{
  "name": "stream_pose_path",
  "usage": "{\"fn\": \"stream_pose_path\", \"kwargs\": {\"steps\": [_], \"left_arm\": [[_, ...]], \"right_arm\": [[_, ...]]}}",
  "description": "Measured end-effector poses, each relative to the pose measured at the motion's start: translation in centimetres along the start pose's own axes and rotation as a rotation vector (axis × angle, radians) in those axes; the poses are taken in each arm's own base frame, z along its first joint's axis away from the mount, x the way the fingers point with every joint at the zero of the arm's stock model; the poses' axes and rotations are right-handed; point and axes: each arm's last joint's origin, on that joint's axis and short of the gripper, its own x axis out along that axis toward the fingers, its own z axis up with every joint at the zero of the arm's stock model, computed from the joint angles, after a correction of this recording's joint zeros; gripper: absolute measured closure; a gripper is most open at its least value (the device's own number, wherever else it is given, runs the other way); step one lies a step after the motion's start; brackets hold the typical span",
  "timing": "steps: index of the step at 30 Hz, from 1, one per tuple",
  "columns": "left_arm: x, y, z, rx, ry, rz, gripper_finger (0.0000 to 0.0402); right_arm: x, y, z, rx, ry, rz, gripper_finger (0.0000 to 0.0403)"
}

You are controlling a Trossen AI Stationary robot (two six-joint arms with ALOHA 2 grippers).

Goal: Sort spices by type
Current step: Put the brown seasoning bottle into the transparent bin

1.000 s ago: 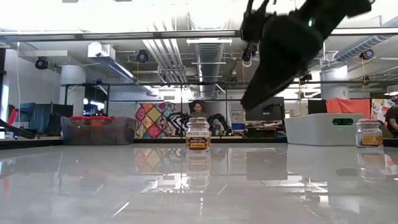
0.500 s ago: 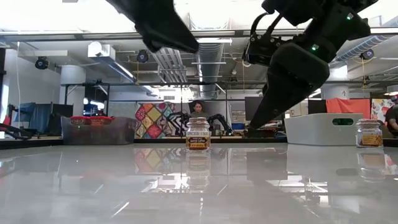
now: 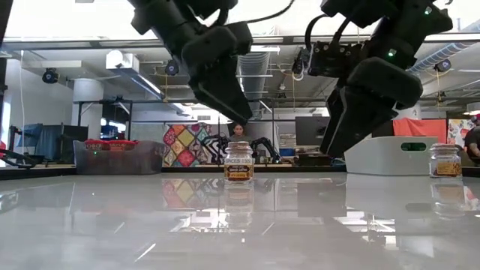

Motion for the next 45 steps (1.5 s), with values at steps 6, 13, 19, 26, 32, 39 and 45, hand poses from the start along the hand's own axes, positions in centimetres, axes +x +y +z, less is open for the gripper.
{"fn": "stream_pose_path", "kwargs": {"steps": [6, 13, 19, 26, 32, 39, 45], "left_arm": [[1.1, -0.1, 0.5, 0.096, 0.113, 0.014, 0.0100], [2.9, 0.3, 0.3, 0.118, 0.172, 0.026, 0.0090], [4.7, 0.2, -0.4, 0.128, 0.224, 0.028, 0.0095], [5.6, 0.1, -0.6, 0.130, 0.242, 0.029, 0.0127], [5.6, 0.1, -0.6, 0.129, 0.242, 0.029, 0.0163], [5.4, 0.0, -0.6, 0.104, 0.254, 0.033, 0.0198], [4.9, -0.1, 0.2, 0.105, 0.260, 0.033, 0.0226]], "right_arm": [[-0.5, -0.2, -0.1, -0.001, 0.018, -0.007, 0.0039], [-0.5, -0.2, -0.1, 0.021, 0.017, -0.007, 0.0039], [-0.5, -0.3, -0.4, 0.056, 0.043, -0.015, 0.0039], [-0.6, 0.1, -0.6, 0.077, 0.045, -0.009, 0.0039], [-0.7, 0.4, -0.7, 0.070, 0.044, -0.002, 0.0039], [-0.7, 0.4, -0.7, 0.078, 0.045, -0.003, 0.0039], [-0.7, 0.4, -0.7, 0.078, 0.044, -0.003, 0.0039]]}}
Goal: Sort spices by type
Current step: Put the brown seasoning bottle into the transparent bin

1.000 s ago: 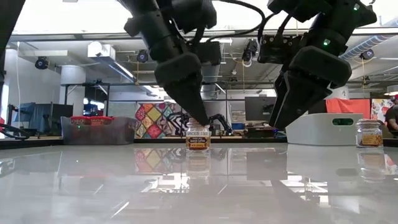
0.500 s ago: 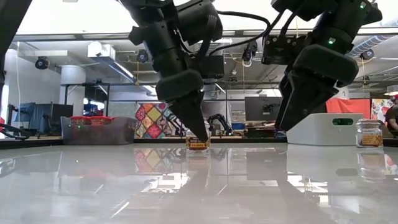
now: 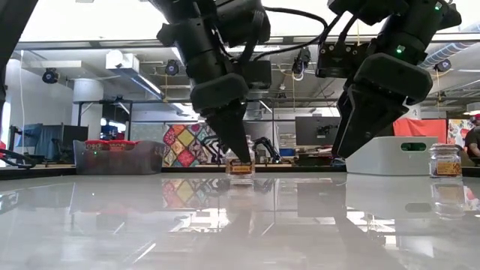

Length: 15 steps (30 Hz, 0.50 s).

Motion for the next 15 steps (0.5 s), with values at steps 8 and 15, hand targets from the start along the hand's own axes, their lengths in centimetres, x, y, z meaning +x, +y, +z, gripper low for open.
{"fn": "stream_pose_path", "kwargs": {"steps": [8, 15], "left_arm": [[-3.6, -2.1, 0.9, 0.067, 0.026, -0.039, 0.0225], [-11.8, -6.9, -1.3, 0.142, 0.039, -0.113, 0.0227]], "right_arm": [[0.0, -0.1, -0.3, -0.002, 0.027, -0.014, 0.0039], [0.0, -0.2, -0.3, -0.003, 0.032, -0.016, 0.0039]]}}
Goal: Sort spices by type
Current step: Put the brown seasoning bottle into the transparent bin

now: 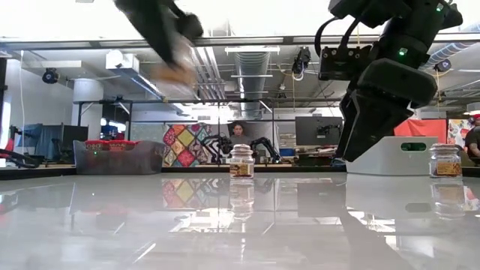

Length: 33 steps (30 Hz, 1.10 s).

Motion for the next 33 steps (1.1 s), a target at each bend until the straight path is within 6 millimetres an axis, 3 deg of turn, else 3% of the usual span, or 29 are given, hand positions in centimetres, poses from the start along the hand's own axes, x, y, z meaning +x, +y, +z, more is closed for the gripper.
{"fn": "stream_pose_path", "kwargs": {"steps": [4, 8, 17, 23, 33], "left_arm": [[-3.9, -3.3, -3.0, 0.027, -0.028, -0.061, 0.0226], [-6.6, -6.3, -6.9, -0.002, -0.048, -0.131, 0.0226], [-8.6, -11.1, -15.8, -0.096, 0.016, -0.225, 0.0227], [-8.8, -13.7, -17.7, -0.105, 0.016, -0.224, 0.0227], [-5.7, -16.0, -19.1, -0.049, 0.145, -0.128, 0.0227]], "right_arm": [[0.0, 0.1, 0.2, 0.008, -0.023, 0.001, 0.0039], [-0.1, 0.5, 0.9, 0.030, -0.113, 0.016, 0.0039], [-1.4, 3.1, 2.3, 0.065, -0.316, 0.117, 0.0039], [-2.5, 4.8, 2.2, 0.099, -0.370, 0.108, 0.0039], [-2.4, 6.3, 2.2, 0.191, -0.419, 0.121, 0.0039]]}}
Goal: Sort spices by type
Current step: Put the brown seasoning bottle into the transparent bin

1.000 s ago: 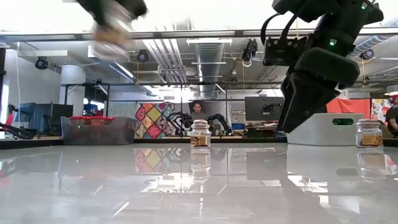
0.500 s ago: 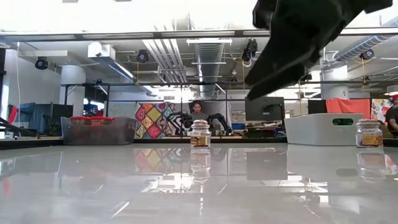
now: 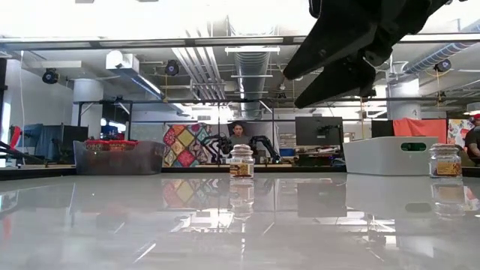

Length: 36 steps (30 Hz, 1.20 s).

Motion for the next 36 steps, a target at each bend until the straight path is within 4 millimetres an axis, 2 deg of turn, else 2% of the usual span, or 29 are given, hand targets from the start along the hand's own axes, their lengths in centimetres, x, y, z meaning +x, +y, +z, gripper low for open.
{"fn": "stream_pose_path", "kwargs": {"steps": [10, 17, 23, 36], "left_arm": [[1.5, -0.4, -0.9, -0.083, 0.064, 0.054, 0.0227], [3.3, 0.3, -1.8, -0.088, 0.073, 0.070, 0.0227], [3.6, 0.1, -2.0, -0.063, 0.081, 0.024, 0.0226], [4.5, 0.8, -2.6, -0.083, 0.099, 0.060, 0.0226]], "right_arm": [[0.4, 0.2, -0.4, 0.014, 0.004, 0.001, 0.0039], [0.4, 0.2, -0.4, 0.012, 0.008, 0.002, 0.0039], [0.4, 0.2, -0.4, 0.010, 0.009, 0.004, 0.0039], [0.4, 0.2, -0.4, 0.032, 0.013, 0.008, 0.0039]]}}
